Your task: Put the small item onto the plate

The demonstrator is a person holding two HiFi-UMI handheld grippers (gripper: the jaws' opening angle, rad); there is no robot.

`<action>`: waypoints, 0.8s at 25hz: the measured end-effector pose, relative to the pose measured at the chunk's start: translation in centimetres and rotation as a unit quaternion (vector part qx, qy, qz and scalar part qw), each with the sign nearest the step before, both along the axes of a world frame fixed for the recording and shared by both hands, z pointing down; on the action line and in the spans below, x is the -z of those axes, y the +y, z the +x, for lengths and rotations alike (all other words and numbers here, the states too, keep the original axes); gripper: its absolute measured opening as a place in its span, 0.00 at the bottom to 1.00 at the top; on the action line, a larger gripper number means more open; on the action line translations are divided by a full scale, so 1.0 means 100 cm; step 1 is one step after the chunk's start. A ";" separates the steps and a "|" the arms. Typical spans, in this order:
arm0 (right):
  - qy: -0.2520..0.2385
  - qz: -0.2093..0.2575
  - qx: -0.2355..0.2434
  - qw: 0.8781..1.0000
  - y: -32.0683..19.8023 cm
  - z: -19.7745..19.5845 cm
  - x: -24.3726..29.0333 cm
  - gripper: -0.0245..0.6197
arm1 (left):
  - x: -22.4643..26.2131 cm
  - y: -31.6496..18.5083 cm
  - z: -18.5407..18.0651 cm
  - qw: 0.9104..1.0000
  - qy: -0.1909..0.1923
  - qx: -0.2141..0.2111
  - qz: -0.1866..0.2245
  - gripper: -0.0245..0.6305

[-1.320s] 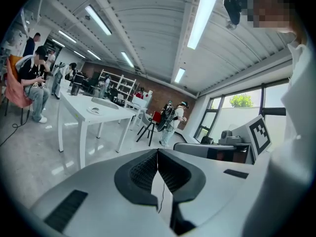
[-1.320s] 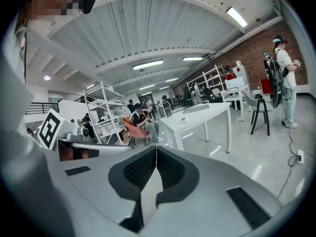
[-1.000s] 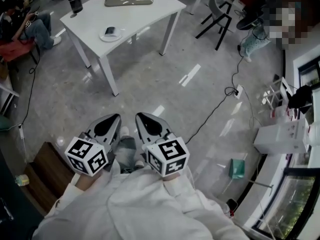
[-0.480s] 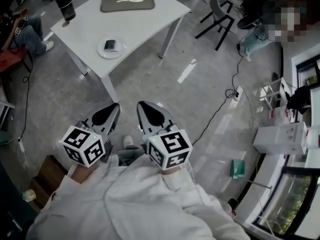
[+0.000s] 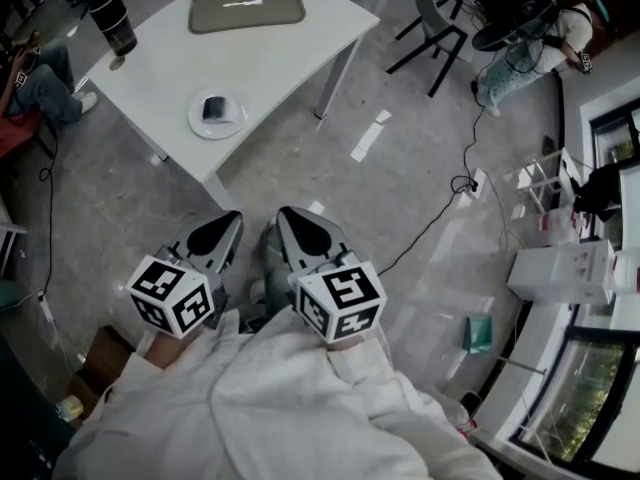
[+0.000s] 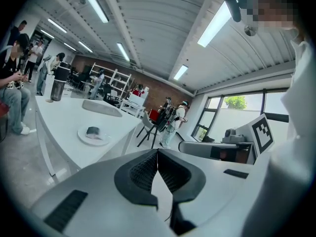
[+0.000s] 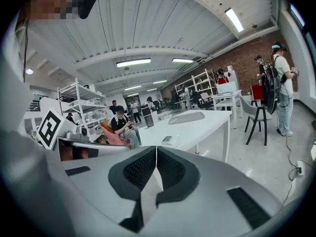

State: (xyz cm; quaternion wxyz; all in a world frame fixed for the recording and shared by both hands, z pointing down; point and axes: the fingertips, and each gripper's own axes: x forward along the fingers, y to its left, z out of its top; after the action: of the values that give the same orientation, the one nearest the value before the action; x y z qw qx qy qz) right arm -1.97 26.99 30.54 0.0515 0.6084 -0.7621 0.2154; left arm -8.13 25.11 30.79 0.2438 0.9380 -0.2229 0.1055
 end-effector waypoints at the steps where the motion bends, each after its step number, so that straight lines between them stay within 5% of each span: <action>1: 0.001 0.000 0.001 1.000 -0.006 0.001 -0.002 0.06 | -0.002 -0.005 0.002 1.000 -0.001 -0.001 0.001 0.05; 20: -0.004 0.005 0.059 0.998 -0.167 0.072 -0.002 0.06 | -0.003 -0.150 0.077 0.999 -0.026 0.031 0.020 0.05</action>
State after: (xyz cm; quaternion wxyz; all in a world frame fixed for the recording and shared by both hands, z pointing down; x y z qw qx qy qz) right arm 5.25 10.31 30.71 0.0581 0.5617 -0.7981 0.2104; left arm -0.44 10.13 31.07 0.2223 0.9323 -0.2601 0.1178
